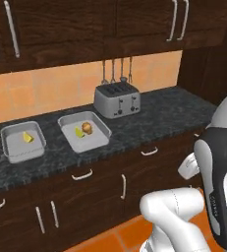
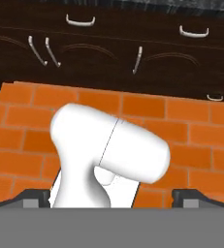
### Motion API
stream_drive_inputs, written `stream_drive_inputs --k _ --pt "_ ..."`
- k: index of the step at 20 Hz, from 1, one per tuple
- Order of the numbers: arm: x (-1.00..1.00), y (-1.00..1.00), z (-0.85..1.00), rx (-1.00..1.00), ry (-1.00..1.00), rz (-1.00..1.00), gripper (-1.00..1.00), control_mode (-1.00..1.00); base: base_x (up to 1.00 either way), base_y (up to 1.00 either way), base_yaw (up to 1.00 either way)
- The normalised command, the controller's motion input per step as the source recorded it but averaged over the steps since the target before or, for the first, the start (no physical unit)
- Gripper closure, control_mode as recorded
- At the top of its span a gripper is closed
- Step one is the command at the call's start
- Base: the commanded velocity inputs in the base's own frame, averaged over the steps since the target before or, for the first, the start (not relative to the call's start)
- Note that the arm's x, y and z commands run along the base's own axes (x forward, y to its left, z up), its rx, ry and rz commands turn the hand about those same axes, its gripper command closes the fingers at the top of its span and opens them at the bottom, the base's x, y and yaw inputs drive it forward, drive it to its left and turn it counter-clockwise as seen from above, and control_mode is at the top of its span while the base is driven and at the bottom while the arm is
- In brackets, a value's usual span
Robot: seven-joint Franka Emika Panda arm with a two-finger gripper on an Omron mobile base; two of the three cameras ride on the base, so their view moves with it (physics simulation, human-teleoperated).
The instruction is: Place one lemon wedge and one chicken drumstick in each tupperware on the nearby counter, to pack two identical lunches.
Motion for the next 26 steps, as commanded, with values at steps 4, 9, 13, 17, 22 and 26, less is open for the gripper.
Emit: stream_drive_inputs --k 4,9,13,17,22,26 --pt "0.0 0.0 0.0 0.0 0.0 0.0 -1.0 1.0 0.07 -1.0 -0.41" --pt "0.0 0.0 0.0 0.0 0.0 0.0 -1.0 1.0 0.3 -1.0 -0.18" --pt "0.0 0.0 0.0 0.0 0.0 0.0 -1.0 1.0 0.37 -1.0 0.01" --pt "0.0 0.0 0.0 0.0 0.0 0.0 -1.0 1.0 0.59 -1.0 0.09" --pt "0.0 0.0 0.0 0.0 0.0 0.0 -1.0 1.0 0.45 -1.0 0.1" --pt "0.0 0.0 0.0 0.0 0.0 0.0 -1.0 1.0 0.54 -1.0 0.15"
